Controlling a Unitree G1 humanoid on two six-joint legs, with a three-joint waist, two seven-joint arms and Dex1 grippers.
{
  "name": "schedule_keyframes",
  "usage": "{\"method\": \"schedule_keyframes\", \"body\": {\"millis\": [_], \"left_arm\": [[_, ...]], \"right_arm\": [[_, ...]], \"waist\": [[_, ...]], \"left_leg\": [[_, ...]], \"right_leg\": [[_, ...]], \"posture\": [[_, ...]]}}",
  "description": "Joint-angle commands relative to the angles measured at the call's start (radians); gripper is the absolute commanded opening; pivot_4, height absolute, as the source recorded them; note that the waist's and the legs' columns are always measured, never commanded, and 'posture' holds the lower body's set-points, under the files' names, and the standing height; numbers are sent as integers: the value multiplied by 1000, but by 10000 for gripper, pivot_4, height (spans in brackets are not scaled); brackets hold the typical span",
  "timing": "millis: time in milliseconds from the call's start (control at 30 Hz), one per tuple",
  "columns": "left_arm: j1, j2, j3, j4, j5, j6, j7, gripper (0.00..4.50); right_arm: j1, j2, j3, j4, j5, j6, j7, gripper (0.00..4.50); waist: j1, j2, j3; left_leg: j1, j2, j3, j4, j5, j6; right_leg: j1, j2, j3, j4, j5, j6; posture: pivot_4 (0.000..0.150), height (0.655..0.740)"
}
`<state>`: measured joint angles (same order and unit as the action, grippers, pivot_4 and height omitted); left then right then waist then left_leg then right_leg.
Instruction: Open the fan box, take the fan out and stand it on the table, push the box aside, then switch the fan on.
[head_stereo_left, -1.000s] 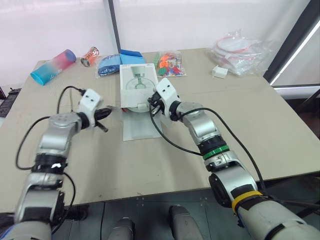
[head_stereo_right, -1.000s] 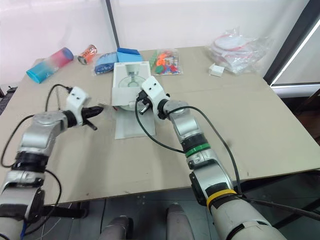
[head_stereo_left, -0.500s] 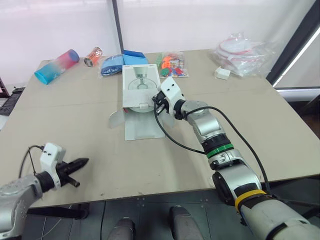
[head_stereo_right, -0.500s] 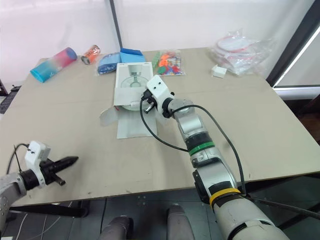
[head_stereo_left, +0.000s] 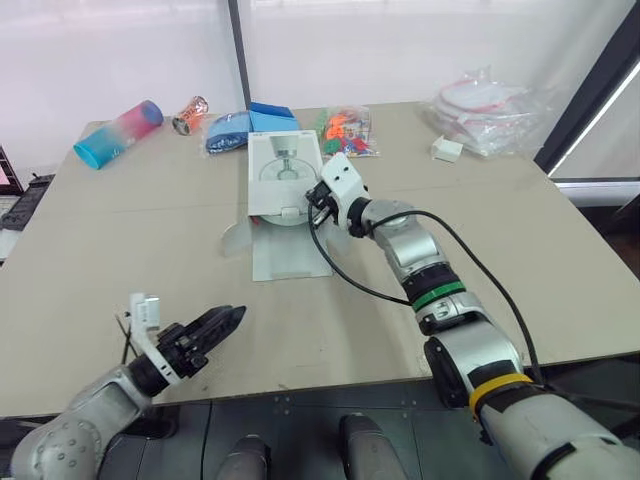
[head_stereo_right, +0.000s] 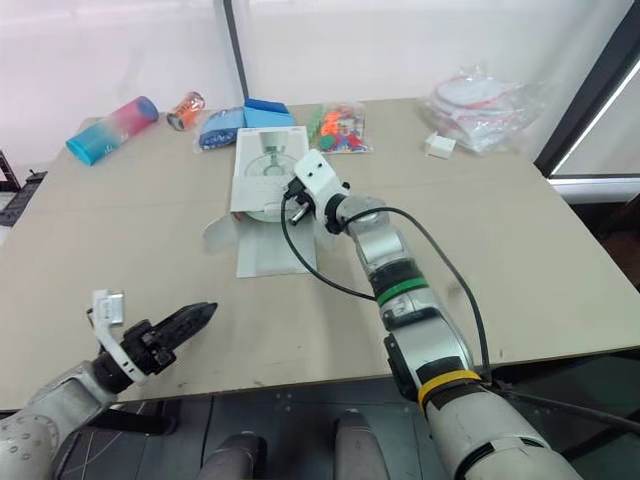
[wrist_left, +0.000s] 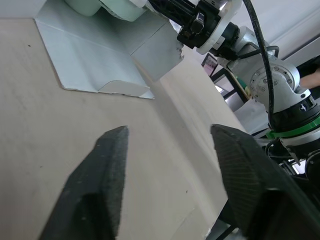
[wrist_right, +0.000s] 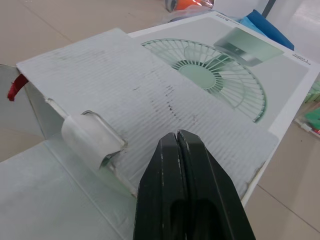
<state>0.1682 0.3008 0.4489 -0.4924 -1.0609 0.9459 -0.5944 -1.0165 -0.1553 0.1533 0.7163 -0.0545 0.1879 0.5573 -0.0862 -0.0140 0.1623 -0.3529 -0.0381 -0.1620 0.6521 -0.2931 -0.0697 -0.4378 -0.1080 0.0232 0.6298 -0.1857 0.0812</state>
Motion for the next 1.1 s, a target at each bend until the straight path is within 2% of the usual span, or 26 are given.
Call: {"method": "schedule_keyframes", "body": {"millis": [33,100,267,633,900,1100], "left_arm": [[-132,-107,-95,136,18,-32,125,44020],[-166,-140,-138,171,62,-74,128,44020],[-225,-230,-173,254,82,-127,183,44020],[-401,-358,-148,411,43,-214,259,44020],[-423,-363,-147,423,54,-221,276,44020],[-423,-353,-148,412,45,-212,284,44020]], "right_arm": [[-99,-45,-24,113,-20,-73,-28,0],[-124,-57,-25,161,-25,-98,-28,0],[-168,-79,-32,242,-31,-134,-36,0],[-193,-64,-10,312,-51,-192,-32,0],[-202,-87,-17,308,-58,-198,-32,0],[-164,-162,-22,248,-75,-167,-24,0]], "waist": [[4,0,0],[9,0,-1],[10,0,-1],[10,0,-1],[9,0,-1],[10,0,-1]], "left_leg": [[0,0,0,0,0,0],[0,0,1,0,0,0],[0,0,4,0,2,-4],[0,1,7,0,2,-4],[0,1,8,0,2,-4],[-1,1,7,0,2,-4]], "right_leg": [[0,0,0,0,0,0],[1,0,0,-1,0,0],[1,0,1,-2,0,0],[0,0,2,-2,1,1],[0,0,2,-2,1,1],[0,0,2,-2,1,1]], "posture": [[1500,7400],[1500,7400],[1500,7400],[1500,7400],[1500,7400],[1500,7400]]}}
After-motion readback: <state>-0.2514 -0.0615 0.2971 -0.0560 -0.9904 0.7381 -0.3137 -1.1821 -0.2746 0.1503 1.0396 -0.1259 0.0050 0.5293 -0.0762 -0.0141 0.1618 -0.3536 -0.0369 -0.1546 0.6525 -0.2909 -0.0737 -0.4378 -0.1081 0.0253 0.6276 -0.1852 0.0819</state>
